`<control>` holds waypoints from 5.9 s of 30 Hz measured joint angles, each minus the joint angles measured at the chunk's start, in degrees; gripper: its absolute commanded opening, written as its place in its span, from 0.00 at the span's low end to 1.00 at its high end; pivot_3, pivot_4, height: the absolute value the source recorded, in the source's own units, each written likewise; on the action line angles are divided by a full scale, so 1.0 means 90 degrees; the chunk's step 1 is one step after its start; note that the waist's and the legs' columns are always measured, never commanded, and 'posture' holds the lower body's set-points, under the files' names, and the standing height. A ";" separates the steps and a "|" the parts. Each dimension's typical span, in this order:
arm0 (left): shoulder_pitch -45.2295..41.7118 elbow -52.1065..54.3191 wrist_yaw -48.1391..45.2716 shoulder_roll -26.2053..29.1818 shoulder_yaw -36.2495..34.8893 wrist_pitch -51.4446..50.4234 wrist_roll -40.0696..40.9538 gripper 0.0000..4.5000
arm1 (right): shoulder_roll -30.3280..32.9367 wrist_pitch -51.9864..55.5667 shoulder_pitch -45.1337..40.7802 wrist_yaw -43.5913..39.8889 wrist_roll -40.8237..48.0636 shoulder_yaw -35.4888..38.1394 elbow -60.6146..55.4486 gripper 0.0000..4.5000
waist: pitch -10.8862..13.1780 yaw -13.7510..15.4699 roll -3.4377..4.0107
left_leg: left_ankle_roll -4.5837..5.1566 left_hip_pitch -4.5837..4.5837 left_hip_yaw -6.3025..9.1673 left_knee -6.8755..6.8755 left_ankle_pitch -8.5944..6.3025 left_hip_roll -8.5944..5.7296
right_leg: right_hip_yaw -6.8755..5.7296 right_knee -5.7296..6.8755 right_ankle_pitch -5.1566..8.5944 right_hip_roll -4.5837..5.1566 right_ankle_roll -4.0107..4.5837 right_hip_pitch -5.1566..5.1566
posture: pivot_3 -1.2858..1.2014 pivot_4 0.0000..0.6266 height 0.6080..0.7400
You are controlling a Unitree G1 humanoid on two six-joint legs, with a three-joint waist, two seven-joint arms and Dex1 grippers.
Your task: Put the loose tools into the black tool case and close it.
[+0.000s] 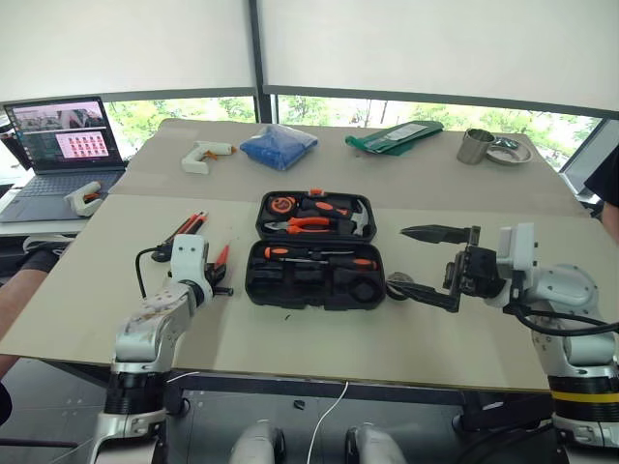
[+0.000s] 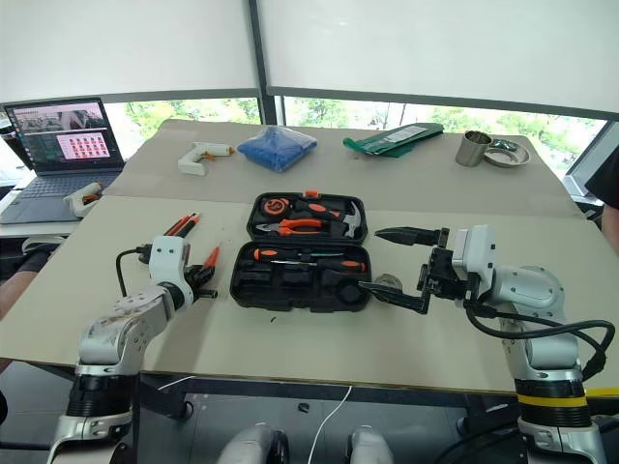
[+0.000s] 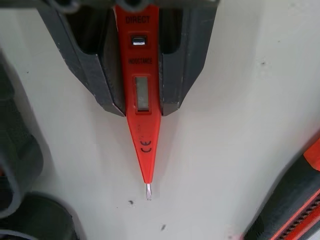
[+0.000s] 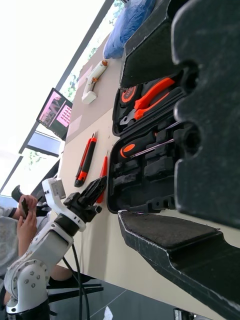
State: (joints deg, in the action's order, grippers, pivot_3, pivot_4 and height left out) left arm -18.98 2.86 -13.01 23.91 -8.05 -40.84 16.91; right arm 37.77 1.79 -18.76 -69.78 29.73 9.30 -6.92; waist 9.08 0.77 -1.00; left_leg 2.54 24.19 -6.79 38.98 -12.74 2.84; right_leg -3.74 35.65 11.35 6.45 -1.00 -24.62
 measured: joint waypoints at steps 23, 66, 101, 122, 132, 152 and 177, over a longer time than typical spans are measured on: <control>-0.3582 -0.4366 -0.6236 0.0741 0.2914 0.4981 -0.1789 0.11 | 0.0379 -0.0136 0.0494 0.0063 -0.0027 0.0152 0.0178 1.00 | 0.0012 -0.0017 -0.0021 | 0.0016 0.0060 -0.0015 0.0005 -0.0003 -0.0009 | -0.0006 -0.0036 -0.0006 -0.0017 -0.0010 -0.0036 | 0.52 0.24 0.99; -0.3665 -0.4657 -0.7000 0.0616 0.1930 0.5480 -0.1259 0.63 | 0.0454 0.0017 0.0609 -0.0021 0.0041 0.0250 0.0040 1.00 | 0.0019 -0.0041 -0.0032 | 0.0024 0.0081 0.0000 0.0094 -0.0007 0.0000 | 0.0002 0.0046 -0.0004 -0.0014 -0.0011 -0.0053 | 0.52 0.24 0.99; -0.3334 -0.5966 -0.6295 0.0165 0.1921 0.6322 -0.1718 0.01 | 0.0420 0.0022 0.0666 0.0149 0.0045 0.0059 0.0185 1.00 | 0.0018 -0.0011 -0.0031 | 0.0026 0.0051 0.0002 0.0101 -0.0009 0.0001 | -0.0002 0.0048 -0.0005 -0.0012 -0.0014 -0.0023 | 0.52 0.24 0.99; -0.0463 -0.2492 -0.5231 0.0369 -0.0291 0.5188 0.0336 0.77 | 0.0119 0.0019 0.0449 0.0142 0.0076 0.0021 0.0350 1.00 | 0.0019 -0.0163 -0.0030 | 0.0035 0.0021 0.0006 0.0084 -0.0021 0.0012 | 0.0001 0.0038 -0.0002 0.0002 -0.0015 0.0005 | 0.52 0.24 0.99; 0.3297 -0.0387 -0.2660 0.0006 -0.2796 0.4080 0.1203 1.00 | -0.0582 -0.0136 0.0440 0.0267 0.0338 0.0141 0.0438 1.00 | 0.0021 -0.0112 -0.0029 | -0.0024 0.0008 0.0011 0.0081 -0.0060 0.0014 | -0.0005 0.0020 0.0048 0.0021 -0.0019 0.0015 | 0.52 0.24 0.99; 0.0054 -0.1628 -0.1802 0.1693 -0.1434 0.1872 0.0777 1.00 | -0.1046 -0.0174 0.0608 0.0460 0.0323 -0.0313 -0.0138 1.00 | 0.0021 -0.0013 -0.0031 | 0.0001 0.0021 -0.0001 0.0079 -0.0034 0.0007 | -0.0012 0.0028 0.0024 -0.0009 -0.0053 0.0001 | 0.52 0.24 0.99; -0.4024 -0.8147 -0.2952 0.1521 0.0122 0.3677 -0.1339 0.39 | -0.0989 -0.0172 0.0831 0.0773 0.0220 -0.0511 -0.0364 1.00 | 0.0026 -0.0065 -0.0042 | 0.0025 0.0055 -0.0007 0.0086 -0.0028 -0.0001 | -0.0011 0.0037 0.0014 -0.0003 -0.0035 -0.0026 | 0.52 0.24 0.99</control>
State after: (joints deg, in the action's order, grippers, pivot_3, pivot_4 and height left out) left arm -55.19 -70.47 -39.58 37.60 -6.95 -7.75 4.86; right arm 28.87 0.24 -11.29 -62.82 31.71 4.70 -10.20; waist 9.31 0.19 -1.38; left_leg 2.76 24.68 -6.85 39.75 -13.00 2.82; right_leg -3.84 35.98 11.47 6.42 -1.32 -24.85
